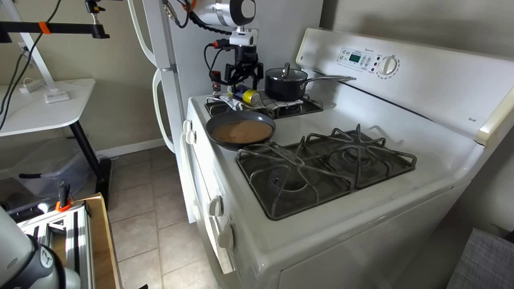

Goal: Pick up the blue and yellow can on the towel and place it on the rare right plate of the stove

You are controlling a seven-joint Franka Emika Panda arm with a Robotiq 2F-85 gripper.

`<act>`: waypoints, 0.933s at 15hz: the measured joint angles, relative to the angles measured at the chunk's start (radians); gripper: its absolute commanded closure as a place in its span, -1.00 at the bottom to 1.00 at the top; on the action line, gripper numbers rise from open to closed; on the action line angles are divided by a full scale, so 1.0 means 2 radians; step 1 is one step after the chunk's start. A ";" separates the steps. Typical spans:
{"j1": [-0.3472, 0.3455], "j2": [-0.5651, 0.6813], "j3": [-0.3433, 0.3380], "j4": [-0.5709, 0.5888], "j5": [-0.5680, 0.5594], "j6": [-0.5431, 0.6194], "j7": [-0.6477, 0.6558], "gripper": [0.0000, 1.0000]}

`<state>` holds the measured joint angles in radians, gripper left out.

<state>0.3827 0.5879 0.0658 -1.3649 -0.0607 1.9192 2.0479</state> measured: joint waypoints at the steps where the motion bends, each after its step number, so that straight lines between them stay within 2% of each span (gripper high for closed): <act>1: 0.003 0.005 0.000 0.004 -0.003 0.000 0.000 -0.65; 2: 0.006 0.007 0.000 0.006 -0.005 0.000 0.000 -0.43; 3: 0.009 0.009 0.000 0.008 -0.007 0.000 0.000 -0.37; 5: 0.012 0.010 0.000 0.008 -0.012 0.000 0.002 -0.45; 8: 0.012 0.009 -0.003 0.008 -0.018 0.000 0.005 -0.39; 11: 0.012 0.009 -0.008 0.008 -0.022 0.000 0.005 -0.46; 12: 0.012 0.009 -0.009 0.008 -0.022 0.000 0.005 -0.36; 13: 0.012 0.009 -0.010 0.008 -0.023 0.000 0.005 0.06; 14: 0.012 0.009 -0.011 0.008 -0.023 0.000 0.006 0.13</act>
<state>0.4064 0.6054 0.0446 -1.3495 -0.1076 1.9198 2.0595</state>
